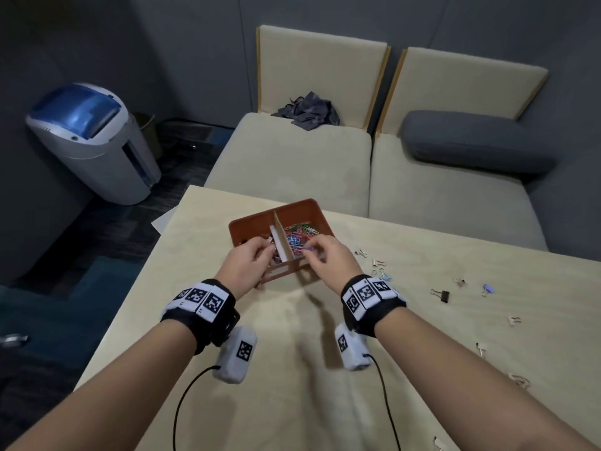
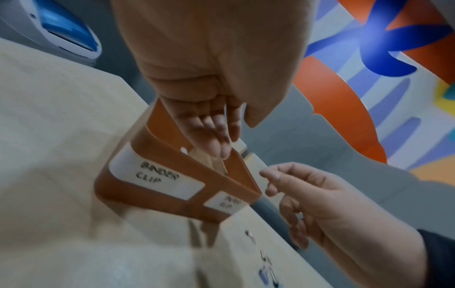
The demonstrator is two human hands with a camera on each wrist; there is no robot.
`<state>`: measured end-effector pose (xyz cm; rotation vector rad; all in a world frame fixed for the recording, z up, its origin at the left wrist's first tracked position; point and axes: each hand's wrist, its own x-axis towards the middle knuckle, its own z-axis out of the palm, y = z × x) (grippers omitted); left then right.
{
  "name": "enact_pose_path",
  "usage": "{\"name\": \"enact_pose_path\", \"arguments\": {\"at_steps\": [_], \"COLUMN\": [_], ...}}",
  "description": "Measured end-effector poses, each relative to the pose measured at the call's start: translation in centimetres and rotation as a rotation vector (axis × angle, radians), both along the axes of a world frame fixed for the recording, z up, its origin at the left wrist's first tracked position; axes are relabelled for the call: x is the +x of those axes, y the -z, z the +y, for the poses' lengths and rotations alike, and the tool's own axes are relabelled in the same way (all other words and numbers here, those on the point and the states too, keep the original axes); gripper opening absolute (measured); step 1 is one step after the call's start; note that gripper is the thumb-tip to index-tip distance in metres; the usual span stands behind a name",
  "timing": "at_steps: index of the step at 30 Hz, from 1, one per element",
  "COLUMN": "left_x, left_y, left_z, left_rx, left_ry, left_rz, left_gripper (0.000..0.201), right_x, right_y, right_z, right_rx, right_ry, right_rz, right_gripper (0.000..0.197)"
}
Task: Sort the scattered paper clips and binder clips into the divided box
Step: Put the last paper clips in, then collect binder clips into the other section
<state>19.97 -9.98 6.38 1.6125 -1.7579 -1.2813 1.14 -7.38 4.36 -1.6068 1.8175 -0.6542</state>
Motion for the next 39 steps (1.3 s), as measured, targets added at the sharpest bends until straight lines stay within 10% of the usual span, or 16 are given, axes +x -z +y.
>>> {"name": "enact_pose_path", "arguments": {"at_steps": [8, 20, 27, 39], "left_x": [-9.3, -19.4, -21.5, -20.6], "left_y": [3.6, 10.5, 12.1, 12.1], "left_z": [1.6, -1.8, -3.2, -2.6], "left_rx": [-0.113, -0.129, -0.152, -0.078], "left_ry": [0.429, 0.467, 0.440, 0.311], "left_rz": [-0.235, -0.406, -0.466, -0.361], "left_gripper": [0.026, 0.066, 0.046, 0.024], "right_x": [-11.7, -16.0, -17.7, -19.4], "right_y": [4.0, 8.0, 9.6, 9.7], "right_z": [6.2, 2.8, 2.6, 2.7], "right_rx": [0.359, 0.353, 0.319, 0.208], "right_ry": [0.208, 0.040, 0.069, 0.098], "right_rz": [0.157, 0.245, 0.175, 0.037], "right_gripper": [0.053, 0.026, 0.008, 0.033]}}
